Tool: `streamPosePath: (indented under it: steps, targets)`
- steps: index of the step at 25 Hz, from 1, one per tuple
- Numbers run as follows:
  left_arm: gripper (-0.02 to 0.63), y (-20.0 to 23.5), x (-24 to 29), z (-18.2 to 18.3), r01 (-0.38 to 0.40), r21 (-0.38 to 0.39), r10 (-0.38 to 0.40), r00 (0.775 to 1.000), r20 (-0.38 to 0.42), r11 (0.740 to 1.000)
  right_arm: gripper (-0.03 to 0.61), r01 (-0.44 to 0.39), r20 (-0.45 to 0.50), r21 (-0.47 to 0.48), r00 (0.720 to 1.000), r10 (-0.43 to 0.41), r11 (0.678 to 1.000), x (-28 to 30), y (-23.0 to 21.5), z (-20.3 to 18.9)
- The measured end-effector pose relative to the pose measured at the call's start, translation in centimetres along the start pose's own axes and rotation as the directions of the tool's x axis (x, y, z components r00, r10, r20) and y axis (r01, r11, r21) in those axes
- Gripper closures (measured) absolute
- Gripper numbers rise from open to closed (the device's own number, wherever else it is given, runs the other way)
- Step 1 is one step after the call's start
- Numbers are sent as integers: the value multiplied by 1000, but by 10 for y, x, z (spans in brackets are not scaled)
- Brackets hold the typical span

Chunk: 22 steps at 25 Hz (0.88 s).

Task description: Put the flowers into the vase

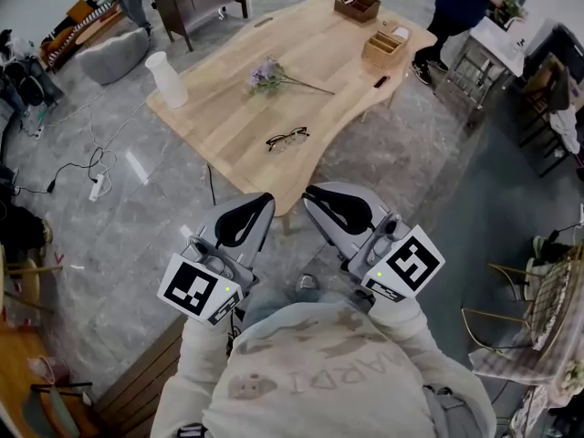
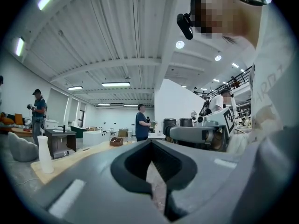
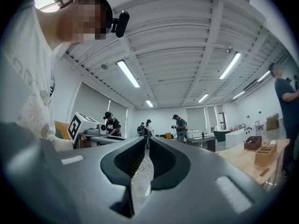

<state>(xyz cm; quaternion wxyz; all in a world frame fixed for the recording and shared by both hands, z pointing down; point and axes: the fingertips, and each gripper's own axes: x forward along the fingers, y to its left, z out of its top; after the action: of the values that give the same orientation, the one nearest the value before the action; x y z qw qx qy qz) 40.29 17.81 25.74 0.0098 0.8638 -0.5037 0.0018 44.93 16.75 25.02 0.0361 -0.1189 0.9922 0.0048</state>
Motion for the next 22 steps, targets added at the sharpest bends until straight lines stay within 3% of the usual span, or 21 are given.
streamPosePath:
  steps: [10,22]
  targets:
    - [614,36,26,-14,-47,-7,47,998,-43,999,526,-54,1,55,999,55,997,31,-35,-18]
    - [614,106,95,-20,37,-19,-38,998,-41,999,525,16,-34,51,999,-14,999,80,-112,-28]
